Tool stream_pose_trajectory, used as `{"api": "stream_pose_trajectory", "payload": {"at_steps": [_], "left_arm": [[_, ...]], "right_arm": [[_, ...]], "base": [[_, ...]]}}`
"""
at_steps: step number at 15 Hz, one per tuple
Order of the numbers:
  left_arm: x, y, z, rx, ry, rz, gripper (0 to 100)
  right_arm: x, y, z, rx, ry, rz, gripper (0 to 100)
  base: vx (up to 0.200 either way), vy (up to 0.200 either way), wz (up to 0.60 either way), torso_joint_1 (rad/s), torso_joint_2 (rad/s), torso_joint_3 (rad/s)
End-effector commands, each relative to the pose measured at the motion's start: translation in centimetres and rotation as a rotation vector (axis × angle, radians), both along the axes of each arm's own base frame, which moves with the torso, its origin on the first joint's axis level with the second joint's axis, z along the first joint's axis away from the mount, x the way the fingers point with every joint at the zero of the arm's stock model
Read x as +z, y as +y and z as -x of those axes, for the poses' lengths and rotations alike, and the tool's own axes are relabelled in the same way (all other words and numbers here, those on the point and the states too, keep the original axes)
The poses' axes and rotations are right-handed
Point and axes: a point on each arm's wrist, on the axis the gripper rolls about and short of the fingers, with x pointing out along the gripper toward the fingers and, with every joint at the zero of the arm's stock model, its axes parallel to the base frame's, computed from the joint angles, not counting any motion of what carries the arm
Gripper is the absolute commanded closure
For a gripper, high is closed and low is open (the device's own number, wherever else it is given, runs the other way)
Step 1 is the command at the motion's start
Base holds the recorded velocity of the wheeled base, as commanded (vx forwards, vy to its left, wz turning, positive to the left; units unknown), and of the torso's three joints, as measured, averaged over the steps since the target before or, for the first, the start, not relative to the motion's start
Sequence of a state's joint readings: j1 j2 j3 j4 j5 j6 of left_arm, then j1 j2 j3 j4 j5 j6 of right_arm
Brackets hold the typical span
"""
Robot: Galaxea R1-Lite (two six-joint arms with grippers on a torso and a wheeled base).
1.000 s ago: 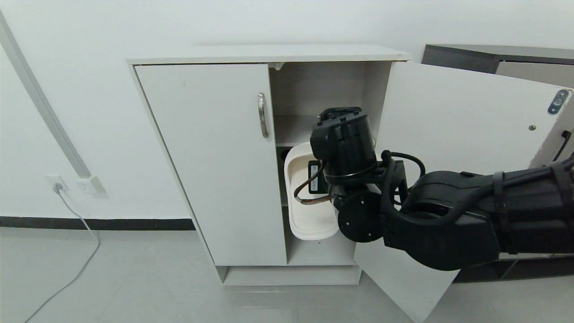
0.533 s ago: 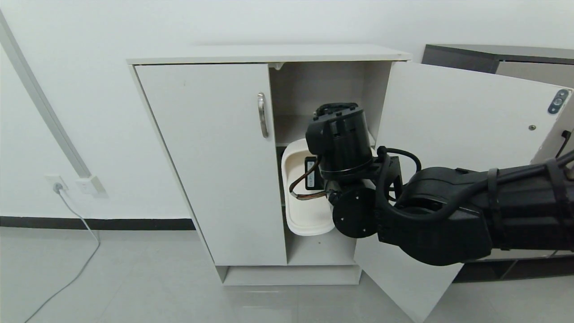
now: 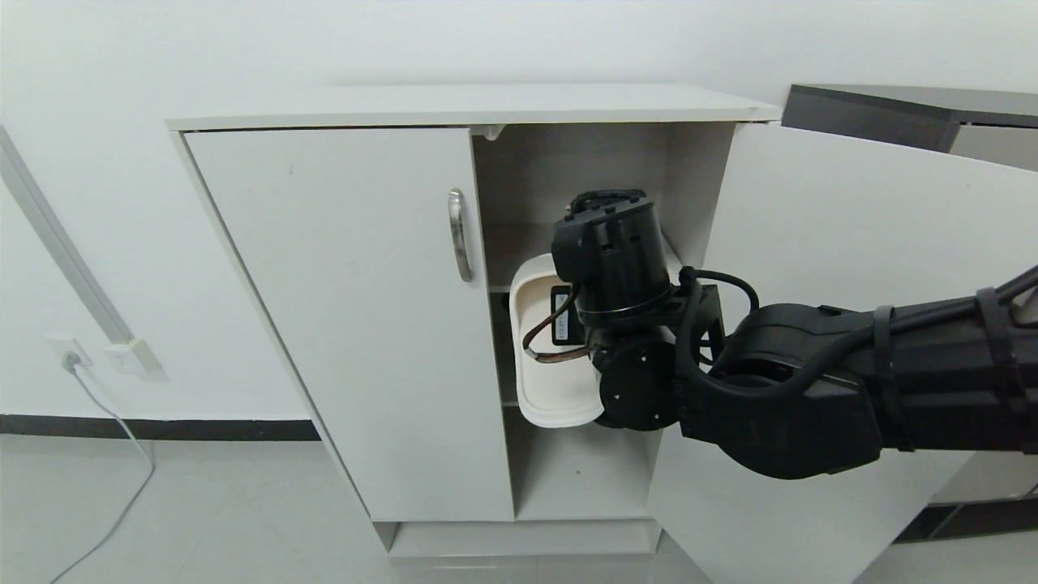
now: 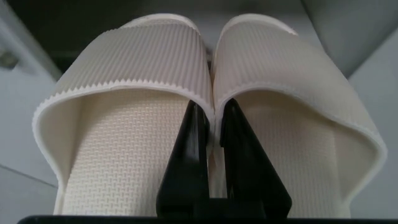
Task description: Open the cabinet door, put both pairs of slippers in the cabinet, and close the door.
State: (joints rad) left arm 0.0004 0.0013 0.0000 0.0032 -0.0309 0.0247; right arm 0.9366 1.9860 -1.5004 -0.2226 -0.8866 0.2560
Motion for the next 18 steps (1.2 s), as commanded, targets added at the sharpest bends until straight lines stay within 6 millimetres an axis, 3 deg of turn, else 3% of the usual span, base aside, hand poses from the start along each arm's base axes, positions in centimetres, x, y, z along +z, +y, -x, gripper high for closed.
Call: {"api": "stream_pose_trajectory", "payload": {"at_steps": [1,7,12,18], "left_arm": [[0.0,0.0,0.0,0.001,0.000,0.000,100],[0.0,0.0,0.0,0.001,0.000,0.000,100],[0.0,0.0,0.0,0.003,0.000,0.000,100],[0.0,0.0,0.0,0.003,0.000,0.002,100]], "right_arm": [[0.1,-0.1,0.0,-0.001,-0.001,-0.002,100],[-0.7,-0.4,-1.0,-0.020,0.010,0.010,100],[-0.9,-0.6,-2.3,-0.007,0.016,0.000,100],[-1.2,0.1,-5.9,-0.053,0.002,0.004,100]], "base": [[0.200,0.000,0.00,0.002,0.01,0.002],[0.200,0.000,0.00,0.001,0.01,0.002],[0.000,0.000,0.00,0.000,0.00,0.000],[0.000,0.000,0.00,0.000,0.00,0.000]]}}
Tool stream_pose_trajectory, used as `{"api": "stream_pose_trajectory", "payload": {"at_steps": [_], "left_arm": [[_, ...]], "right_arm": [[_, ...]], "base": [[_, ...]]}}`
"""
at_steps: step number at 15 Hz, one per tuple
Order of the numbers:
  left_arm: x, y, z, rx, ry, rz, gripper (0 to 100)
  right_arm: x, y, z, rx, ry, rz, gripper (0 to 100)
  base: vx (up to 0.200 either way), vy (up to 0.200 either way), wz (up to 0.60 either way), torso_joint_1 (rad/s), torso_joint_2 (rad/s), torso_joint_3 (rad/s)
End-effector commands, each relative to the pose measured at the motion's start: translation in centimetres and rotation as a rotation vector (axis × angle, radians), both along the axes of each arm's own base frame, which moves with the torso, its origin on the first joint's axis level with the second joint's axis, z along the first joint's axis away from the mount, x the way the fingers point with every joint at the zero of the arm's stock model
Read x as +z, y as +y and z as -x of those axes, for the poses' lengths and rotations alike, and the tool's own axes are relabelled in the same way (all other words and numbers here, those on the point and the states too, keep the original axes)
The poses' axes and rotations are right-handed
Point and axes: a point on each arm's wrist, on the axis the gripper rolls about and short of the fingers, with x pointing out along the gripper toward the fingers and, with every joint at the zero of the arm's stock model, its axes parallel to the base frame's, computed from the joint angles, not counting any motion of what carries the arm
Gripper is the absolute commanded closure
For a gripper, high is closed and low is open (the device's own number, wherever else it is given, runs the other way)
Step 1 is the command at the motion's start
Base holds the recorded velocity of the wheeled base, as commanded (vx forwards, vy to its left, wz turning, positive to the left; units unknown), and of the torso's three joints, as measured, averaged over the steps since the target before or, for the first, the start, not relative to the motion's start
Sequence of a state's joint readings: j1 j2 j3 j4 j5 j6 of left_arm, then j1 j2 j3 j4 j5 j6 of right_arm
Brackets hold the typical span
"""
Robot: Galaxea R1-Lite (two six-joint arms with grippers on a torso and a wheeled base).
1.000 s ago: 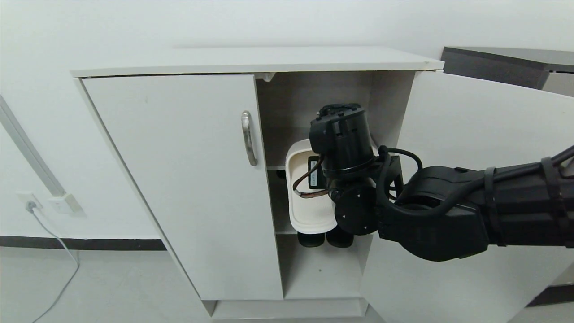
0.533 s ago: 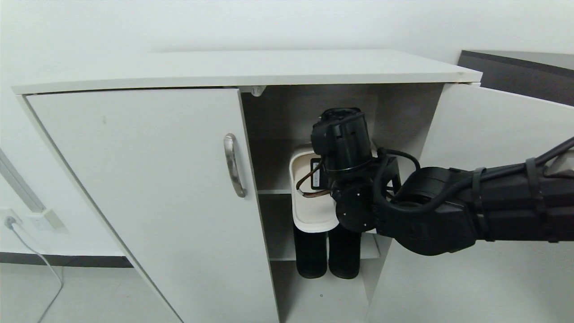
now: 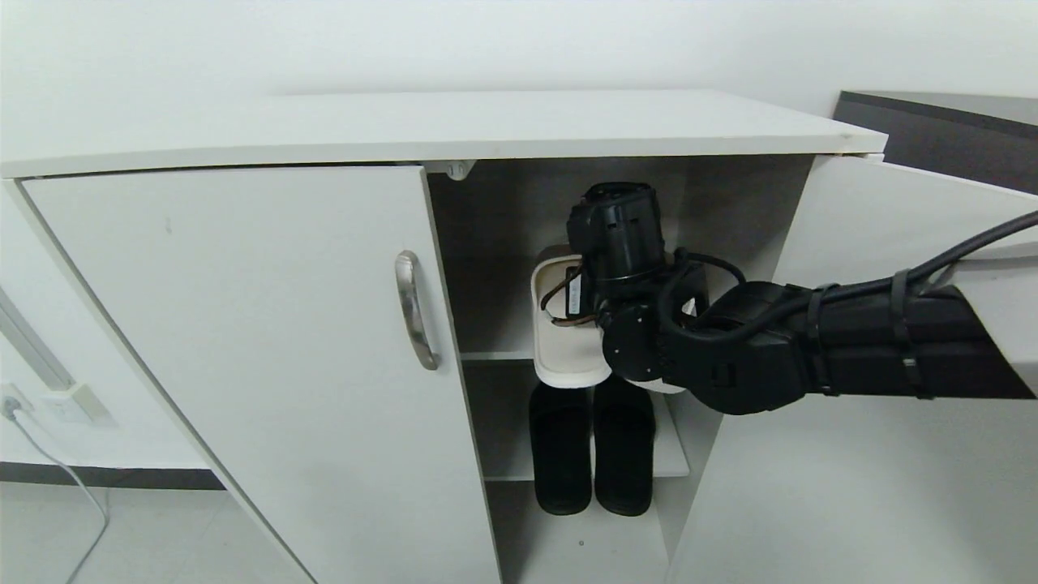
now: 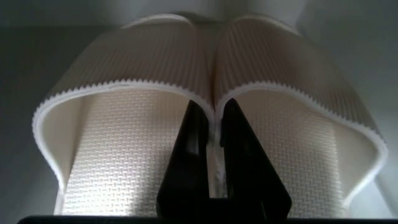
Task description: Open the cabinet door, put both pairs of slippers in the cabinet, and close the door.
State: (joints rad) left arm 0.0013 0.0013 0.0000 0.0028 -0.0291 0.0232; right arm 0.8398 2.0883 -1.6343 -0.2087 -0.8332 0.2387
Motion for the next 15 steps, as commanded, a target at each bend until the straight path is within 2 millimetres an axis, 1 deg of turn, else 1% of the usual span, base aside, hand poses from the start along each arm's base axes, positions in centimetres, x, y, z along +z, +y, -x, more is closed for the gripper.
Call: {"api": "stream_pose_trajectory", "payload": {"at_steps": [1,4,6,8,10,15], "left_arm": [[0.0,0.0,0.0,0.000,-0.001,0.000,100],[0.0,0.0,0.0,0.002,0.001,0.005,100],[0.0,0.0,0.0,0.002,-0.001,0.008,100],[0.0,0.0,0.0,0.002,0.001,0.008,100],[0.0,0.0,0.0,0.002,0.001,0.008,100],[0.0,0.0,0.0,0.002,-0.001,0.008,100]], "right_arm": [[-0.4,0.7,-1.7,-0.018,0.001,0.008,100],[0.6,0.6,-3.2,-0.013,0.004,-0.001,100],[0.9,0.5,-3.7,-0.011,-0.001,-0.007,100],[0.7,0.6,-3.9,-0.004,0.003,0.000,100],[0.1,0.7,-4.2,-0.007,0.010,0.006,100],[-0.5,0.8,-4.4,-0.007,0.020,0.015,100]], "base": [[0.000,0.000,0.00,0.000,0.00,0.000],[0.000,0.000,0.00,0.000,0.00,0.000],[0.000,0.000,0.00,0.000,0.00,0.000],[0.000,0.000,0.00,0.000,0.00,0.000],[0.000,0.000,0.00,0.000,0.00,0.000],[0.000,0.000,0.00,0.000,0.00,0.000]]}}
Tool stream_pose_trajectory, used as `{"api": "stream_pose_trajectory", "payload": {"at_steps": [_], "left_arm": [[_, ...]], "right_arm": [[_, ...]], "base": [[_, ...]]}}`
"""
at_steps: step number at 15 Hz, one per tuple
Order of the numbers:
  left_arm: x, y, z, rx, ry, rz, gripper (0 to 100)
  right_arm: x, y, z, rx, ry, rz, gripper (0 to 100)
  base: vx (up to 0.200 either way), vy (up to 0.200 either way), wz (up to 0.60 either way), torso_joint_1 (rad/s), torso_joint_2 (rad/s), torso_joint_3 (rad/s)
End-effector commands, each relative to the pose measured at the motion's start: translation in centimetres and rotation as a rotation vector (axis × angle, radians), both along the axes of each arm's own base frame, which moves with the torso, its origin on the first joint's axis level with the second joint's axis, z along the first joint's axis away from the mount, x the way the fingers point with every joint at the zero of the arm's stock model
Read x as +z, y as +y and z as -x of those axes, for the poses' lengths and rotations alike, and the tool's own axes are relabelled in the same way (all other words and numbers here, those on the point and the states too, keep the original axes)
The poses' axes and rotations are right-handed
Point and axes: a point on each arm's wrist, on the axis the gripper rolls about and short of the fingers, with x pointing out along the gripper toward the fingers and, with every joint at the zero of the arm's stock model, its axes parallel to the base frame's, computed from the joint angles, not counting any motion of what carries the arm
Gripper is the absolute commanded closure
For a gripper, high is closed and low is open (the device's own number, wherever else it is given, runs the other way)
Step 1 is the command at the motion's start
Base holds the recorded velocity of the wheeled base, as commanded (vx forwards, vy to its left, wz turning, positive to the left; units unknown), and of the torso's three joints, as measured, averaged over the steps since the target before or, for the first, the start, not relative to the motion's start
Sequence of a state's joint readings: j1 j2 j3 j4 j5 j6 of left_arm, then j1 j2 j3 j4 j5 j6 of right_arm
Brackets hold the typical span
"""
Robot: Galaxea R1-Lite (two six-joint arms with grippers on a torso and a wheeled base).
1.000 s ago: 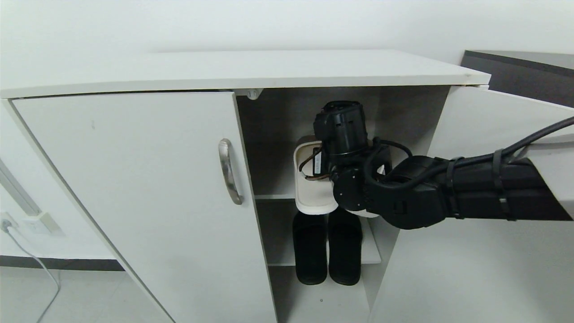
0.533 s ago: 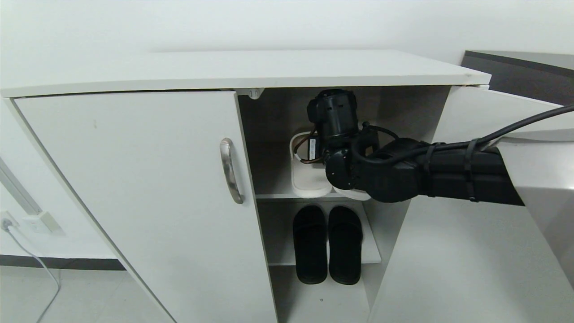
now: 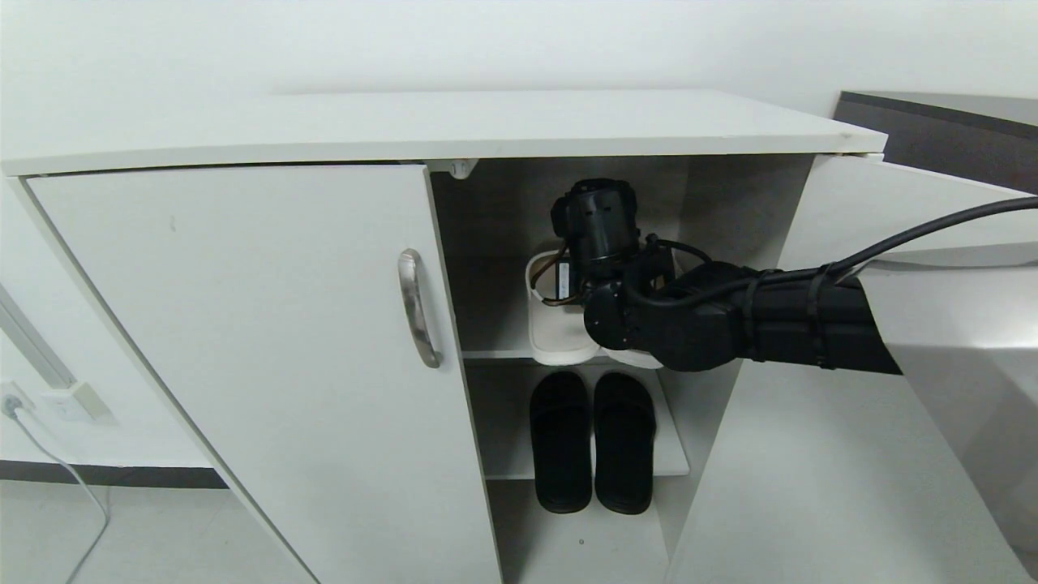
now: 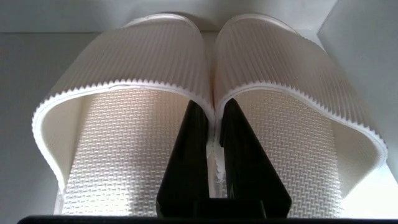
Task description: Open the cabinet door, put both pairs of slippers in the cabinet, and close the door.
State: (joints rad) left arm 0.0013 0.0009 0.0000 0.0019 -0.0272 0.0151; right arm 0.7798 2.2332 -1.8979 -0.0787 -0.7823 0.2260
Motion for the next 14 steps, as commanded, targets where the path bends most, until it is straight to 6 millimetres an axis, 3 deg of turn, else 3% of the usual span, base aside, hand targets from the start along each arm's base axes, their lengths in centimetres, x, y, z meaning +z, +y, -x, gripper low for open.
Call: {"api": "stream_pose_trajectory", "payload": {"at_steps": [1,4,5,7,10,14], "left_arm": [[0.0,0.0,0.0,0.000,0.000,0.000,100],[0.0,0.0,0.0,0.000,0.000,0.000,100],[0.0,0.0,0.0,0.000,0.000,0.000,100],[0.0,0.0,0.0,0.000,0.002,0.000,100],[0.0,0.0,0.0,0.000,0.000,0.000,100],[0.0,0.0,0.0,0.000,0.002,0.000,100]], "right_arm": [[-0.2,0.0,-0.1,-0.002,0.004,0.003,100],[-0.6,0.0,-0.1,-0.003,0.014,0.008,100],[-0.7,0.0,-0.1,-0.003,0.016,0.009,0],[-1.1,0.0,0.3,0.002,0.029,0.024,0],[-0.2,-0.1,2.9,0.033,0.036,0.030,0],[2.3,-2.0,9.4,0.105,0.045,-0.007,0]], "base": [[0.000,0.000,0.00,0.000,0.00,0.000],[0.000,0.000,0.00,0.000,0.00,0.000],[0.000,0.000,0.00,0.000,0.00,0.000],[0.000,0.000,0.00,0.000,0.00,0.000],[0.000,0.000,0.00,0.000,0.00,0.000],[0.000,0.000,0.00,0.000,0.00,0.000]]}}
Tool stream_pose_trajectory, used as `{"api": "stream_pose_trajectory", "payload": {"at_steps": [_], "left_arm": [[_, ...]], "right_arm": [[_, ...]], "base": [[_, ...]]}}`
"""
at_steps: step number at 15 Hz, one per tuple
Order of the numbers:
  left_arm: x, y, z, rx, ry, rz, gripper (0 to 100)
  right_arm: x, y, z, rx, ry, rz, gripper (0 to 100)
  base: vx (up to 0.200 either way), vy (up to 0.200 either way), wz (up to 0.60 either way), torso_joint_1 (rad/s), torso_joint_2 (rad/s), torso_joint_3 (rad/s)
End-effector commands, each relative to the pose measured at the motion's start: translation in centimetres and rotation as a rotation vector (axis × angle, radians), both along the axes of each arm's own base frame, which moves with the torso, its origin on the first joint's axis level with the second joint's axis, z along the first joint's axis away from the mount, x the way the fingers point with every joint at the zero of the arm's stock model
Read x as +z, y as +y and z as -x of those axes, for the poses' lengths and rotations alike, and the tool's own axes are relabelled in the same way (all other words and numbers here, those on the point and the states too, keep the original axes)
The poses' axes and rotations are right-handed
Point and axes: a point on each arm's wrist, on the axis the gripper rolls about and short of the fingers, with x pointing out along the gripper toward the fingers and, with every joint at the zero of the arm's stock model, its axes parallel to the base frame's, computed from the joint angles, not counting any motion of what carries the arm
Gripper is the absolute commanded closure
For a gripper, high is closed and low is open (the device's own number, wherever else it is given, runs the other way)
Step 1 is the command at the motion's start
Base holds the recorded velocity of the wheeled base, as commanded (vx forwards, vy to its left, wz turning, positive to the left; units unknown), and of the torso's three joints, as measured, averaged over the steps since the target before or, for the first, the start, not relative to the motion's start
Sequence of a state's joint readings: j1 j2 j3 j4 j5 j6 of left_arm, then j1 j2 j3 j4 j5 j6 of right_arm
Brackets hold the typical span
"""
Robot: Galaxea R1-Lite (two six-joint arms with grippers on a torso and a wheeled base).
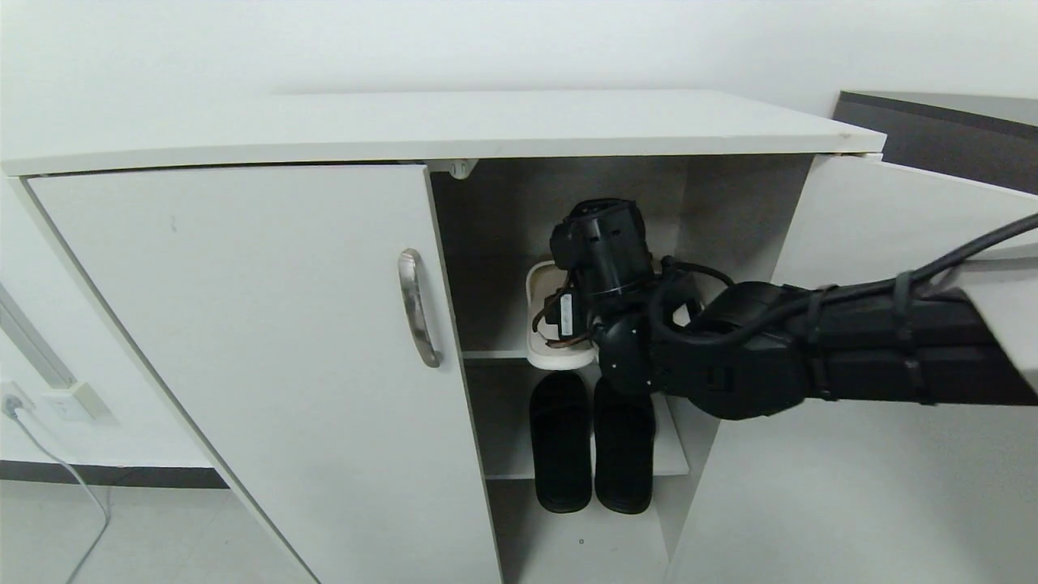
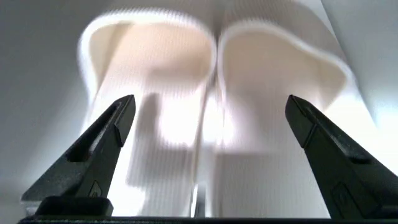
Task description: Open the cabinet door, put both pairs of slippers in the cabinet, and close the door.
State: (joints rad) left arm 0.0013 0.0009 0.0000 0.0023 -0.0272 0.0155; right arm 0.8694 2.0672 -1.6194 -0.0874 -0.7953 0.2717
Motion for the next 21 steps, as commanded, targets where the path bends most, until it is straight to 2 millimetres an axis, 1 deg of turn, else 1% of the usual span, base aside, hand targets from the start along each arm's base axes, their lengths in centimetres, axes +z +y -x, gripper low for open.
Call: {"api": "stream_pose_trajectory", "payload": {"at_steps": [1,2,3,4,5,6,7,8,10,13,15,21], "left_arm": [[0.0,0.0,0.0,0.000,0.000,0.000,100],[0.0,0.0,0.0,0.000,0.001,0.000,100],[0.0,0.0,0.0,0.000,0.000,0.000,100],[0.0,0.0,0.0,0.000,0.001,0.000,100],[0.0,0.0,0.0,0.000,0.000,-0.001,100],[0.0,0.0,0.0,0.000,0.001,-0.003,100],[0.0,0.0,0.0,-0.002,0.001,-0.003,100],[0.0,0.0,0.0,-0.002,0.001,-0.003,100],[0.0,0.0,0.0,0.000,0.000,-0.001,100],[0.0,0.0,0.0,0.000,0.001,-0.001,100],[0.0,0.0,0.0,0.000,0.001,-0.001,100],[0.0,0.0,0.0,0.000,0.000,-0.001,100]], "right_arm": [[2.6,-2.5,5.5,0.059,-0.006,-0.043,0],[2.7,-3.1,6.6,0.075,0.001,-0.044,0],[2.7,-4.2,8.7,0.109,0.012,-0.051,0],[2.4,-5.6,11.3,0.164,0.026,-0.050,0],[2.2,-6.3,12.4,0.195,0.036,-0.046,0],[1.6,-7.6,13.8,0.241,0.059,-0.036,0],[1.0,-8.2,14.1,0.267,0.076,-0.034,0],[0.8,-8.2,14.1,0.281,0.082,-0.035,0],[-0.3,-7.6,13.8,0.294,0.103,-0.020,0],[-0.6,-6.7,13.2,0.292,0.071,-0.055,0],[-0.7,-6.6,13.1,0.287,0.069,-0.054,0],[-0.6,-6.6,13.2,0.287,0.068,-0.054,0]], "base": [[0.000,0.000,0.00,0.000,0.00,0.000],[0.000,0.000,0.00,0.000,0.00,0.000],[0.000,0.000,0.00,0.000,0.00,0.000],[0.000,0.000,0.00,0.000,0.00,0.000],[0.000,0.000,0.00,0.000,0.00,0.000],[0.000,0.000,0.00,0.000,0.00,0.000],[0.000,0.000,0.00,0.000,0.00,0.000],[0.000,0.000,0.00,0.000,0.00,0.000],[0.000,0.000,0.00,0.000,0.00,0.000],[0.000,0.000,0.00,0.000,0.00,0.000],[0.000,0.000,0.00,0.000,0.00,0.000],[-0.200,0.000,0.00,0.007,0.01,0.002]]}}
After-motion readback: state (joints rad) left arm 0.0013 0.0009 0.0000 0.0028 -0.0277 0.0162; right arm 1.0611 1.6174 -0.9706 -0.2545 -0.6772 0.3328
